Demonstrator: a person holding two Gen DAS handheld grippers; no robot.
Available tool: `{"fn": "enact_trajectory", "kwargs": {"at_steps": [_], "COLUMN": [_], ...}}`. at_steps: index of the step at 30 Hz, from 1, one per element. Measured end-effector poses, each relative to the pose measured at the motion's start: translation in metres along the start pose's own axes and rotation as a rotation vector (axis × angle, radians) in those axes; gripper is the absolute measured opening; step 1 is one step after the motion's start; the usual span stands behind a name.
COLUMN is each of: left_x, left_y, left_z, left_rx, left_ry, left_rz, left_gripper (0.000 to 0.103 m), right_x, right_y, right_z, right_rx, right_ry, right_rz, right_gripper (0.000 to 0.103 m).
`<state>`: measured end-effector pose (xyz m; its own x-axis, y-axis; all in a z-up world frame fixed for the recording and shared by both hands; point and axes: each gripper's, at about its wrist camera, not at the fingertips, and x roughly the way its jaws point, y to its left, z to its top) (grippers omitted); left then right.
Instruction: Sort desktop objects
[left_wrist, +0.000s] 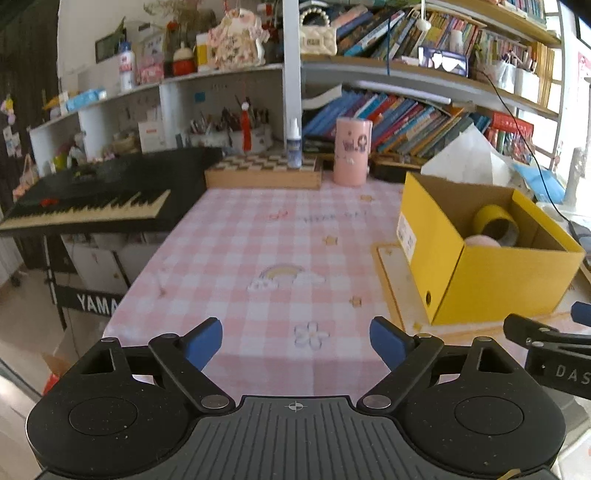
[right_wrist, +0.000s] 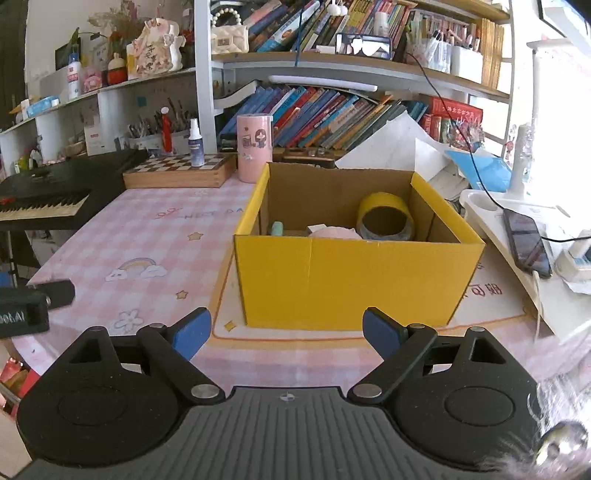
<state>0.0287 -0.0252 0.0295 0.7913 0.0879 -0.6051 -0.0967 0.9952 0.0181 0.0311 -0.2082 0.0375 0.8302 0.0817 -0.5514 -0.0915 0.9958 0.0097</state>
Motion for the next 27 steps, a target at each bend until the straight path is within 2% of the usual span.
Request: {"fn": "enact_trajectory", "kwargs": {"at_steps": [4, 10, 27], "left_x": [-0.006, -0.015, -0.037], "left_y": [0.007, 0.006, 0.023], "left_z": [-0.01, -0.022, -0.03], "left_rx": [-0.002, 0.046, 0.015], "left_ry": [0.02, 0.047, 0.015], "left_rz": [-0.016, -0.015, 0.003], "left_gripper": [0.09, 0.09, 0.09], "right_x": [-0.011, -0.016, -0.035], "right_y": [0.005, 0.012, 0.023], "right_z": [-0.01, -0.022, -0.028], "right_rx": [0.019, 0.027, 0.037], "right_ry": [0.023, 0.092, 0.071], "right_rz": [-0.017, -0.01, 0.002], "right_gripper": [0.094, 0.099, 0.103]}}
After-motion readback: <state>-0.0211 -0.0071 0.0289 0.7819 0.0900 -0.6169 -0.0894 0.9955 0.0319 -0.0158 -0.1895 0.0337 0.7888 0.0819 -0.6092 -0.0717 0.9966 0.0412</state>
